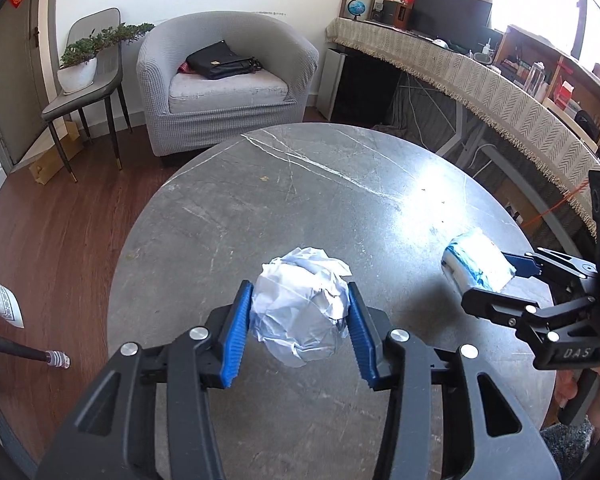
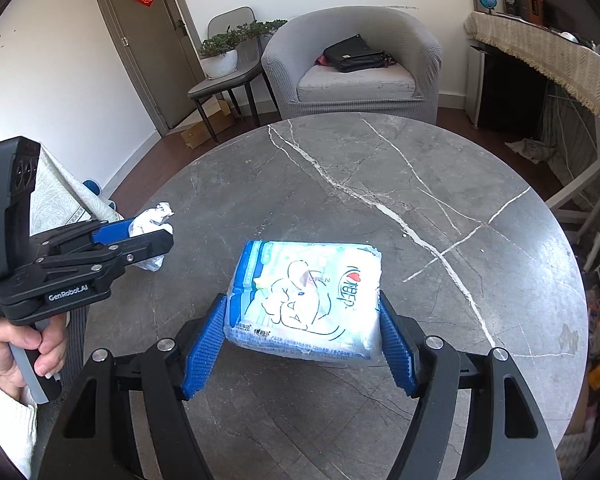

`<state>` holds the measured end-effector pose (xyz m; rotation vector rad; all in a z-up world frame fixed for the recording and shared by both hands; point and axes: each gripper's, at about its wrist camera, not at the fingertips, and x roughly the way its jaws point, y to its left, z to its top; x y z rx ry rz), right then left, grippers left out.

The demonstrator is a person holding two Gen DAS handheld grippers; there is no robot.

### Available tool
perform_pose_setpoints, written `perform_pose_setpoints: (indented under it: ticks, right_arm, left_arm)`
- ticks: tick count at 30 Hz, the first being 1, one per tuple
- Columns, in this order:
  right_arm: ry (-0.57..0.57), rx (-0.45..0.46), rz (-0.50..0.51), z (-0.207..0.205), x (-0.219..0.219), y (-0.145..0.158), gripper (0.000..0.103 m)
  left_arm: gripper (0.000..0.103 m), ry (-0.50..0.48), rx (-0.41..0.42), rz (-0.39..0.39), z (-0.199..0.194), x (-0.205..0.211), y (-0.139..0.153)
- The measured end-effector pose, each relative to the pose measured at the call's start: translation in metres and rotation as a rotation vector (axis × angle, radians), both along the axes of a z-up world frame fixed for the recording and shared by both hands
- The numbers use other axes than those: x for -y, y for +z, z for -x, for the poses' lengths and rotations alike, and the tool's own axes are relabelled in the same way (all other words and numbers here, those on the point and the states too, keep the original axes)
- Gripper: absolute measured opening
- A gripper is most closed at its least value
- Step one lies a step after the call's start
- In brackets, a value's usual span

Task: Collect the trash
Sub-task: 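Carry the paper ball and tissue pack over the green bin with both tools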

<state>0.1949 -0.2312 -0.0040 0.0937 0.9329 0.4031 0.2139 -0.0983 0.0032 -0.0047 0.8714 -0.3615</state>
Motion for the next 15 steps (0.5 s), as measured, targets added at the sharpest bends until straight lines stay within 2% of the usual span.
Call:
perform_pose_setpoints:
  ticks: [8, 15]
  right_arm:
    - [0.097, 0.004, 0.019, 0.001, -0.057, 0.005, 0.072]
    - [0.201, 0.014, 0.045, 0.008, -0.115, 0.009, 0.072]
  left_arm:
    - [0.049, 0.064, 0.039, 0.037, 0.038, -0.053, 0.015]
    - [0.049, 0.156, 0.031, 0.119, 0.059, -0.117, 0.006]
